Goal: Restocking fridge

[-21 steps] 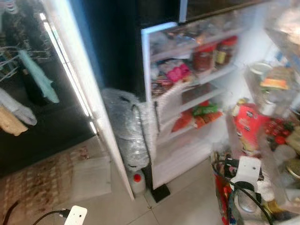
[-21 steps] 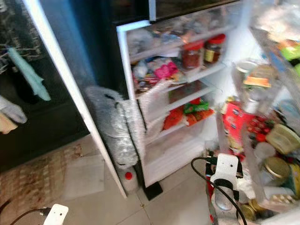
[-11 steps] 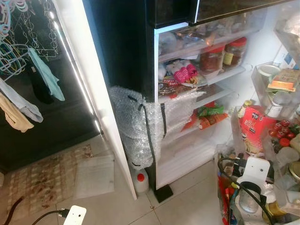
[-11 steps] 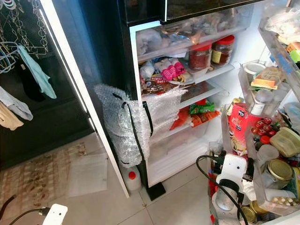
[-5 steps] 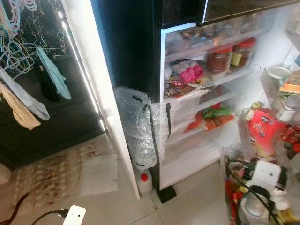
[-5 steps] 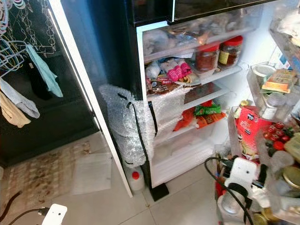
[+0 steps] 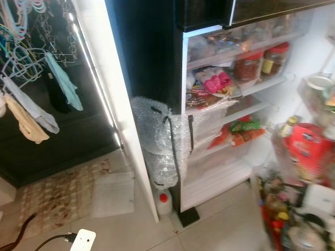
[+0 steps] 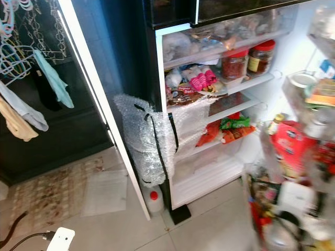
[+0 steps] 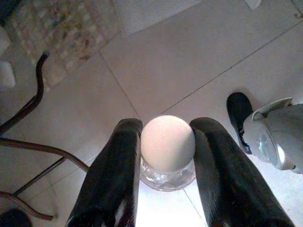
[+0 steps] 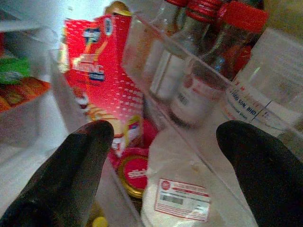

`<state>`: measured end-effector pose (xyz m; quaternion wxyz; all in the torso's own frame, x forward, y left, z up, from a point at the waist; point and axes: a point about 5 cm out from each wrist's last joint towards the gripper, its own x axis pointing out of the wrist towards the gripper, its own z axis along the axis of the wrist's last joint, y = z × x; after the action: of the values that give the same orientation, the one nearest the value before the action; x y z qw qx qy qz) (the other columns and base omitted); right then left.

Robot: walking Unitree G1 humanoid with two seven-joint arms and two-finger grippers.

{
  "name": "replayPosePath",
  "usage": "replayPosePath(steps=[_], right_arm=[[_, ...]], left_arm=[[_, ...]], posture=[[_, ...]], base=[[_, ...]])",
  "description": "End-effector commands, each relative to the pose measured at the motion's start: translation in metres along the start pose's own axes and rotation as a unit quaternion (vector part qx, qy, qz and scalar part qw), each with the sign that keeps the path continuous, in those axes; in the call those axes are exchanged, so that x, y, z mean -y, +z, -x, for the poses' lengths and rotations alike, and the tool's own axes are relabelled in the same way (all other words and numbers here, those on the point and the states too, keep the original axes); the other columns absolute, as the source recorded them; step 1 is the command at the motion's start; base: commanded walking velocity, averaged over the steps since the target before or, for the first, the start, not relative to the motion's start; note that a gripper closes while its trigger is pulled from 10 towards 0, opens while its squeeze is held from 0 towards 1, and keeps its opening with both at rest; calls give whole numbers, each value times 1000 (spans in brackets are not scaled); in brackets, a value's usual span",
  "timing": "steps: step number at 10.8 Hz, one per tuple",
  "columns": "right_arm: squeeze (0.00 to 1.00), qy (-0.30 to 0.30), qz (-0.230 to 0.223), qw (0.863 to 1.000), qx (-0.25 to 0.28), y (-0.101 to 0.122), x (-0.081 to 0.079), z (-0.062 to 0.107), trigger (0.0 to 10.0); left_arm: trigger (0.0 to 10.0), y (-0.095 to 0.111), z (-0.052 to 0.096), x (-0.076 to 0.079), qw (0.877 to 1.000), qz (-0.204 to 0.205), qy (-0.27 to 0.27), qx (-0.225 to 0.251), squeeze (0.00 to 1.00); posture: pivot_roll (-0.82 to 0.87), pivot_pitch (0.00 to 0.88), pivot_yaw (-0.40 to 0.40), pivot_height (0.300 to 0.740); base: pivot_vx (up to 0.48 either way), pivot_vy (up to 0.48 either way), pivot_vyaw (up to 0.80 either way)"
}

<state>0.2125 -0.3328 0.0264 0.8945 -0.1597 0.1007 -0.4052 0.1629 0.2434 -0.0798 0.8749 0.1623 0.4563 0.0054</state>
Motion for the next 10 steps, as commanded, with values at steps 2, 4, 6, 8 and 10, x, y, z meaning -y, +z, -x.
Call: replayPosePath(steps=[2,4,6,8,10], right_arm=[[0,-72,7,997,-8,0,50,-20,10000],[0,-99,9,995,-24,0,70,-28,10000],[0,-54,-2,998,-29,-4,44,-20,10000],[0,18,-27,998,-54,-10,-2,-3,10000],[0,53,-39,996,-66,-12,-20,5,10000]], left_arm=[[10000,-3,1,-7,1000,-2,7,-2,0],[10000,-2,1,-8,1000,-5,6,-1,0],[10000,-1,1,-8,1000,-5,5,0,0],[10000,-1,1,-9,1000,-3,8,1,0],[10000,-1,1,-9,1000,1,8,0,0]], posture=[[-106,0,92,740],[-112,0,95,740],[-112,0,97,740],[-99,0,96,740],[-97,0,94,740]], base=[[0,0,0],[0,0,0],[0,0,0],[0,0,0],[0,0,0]])
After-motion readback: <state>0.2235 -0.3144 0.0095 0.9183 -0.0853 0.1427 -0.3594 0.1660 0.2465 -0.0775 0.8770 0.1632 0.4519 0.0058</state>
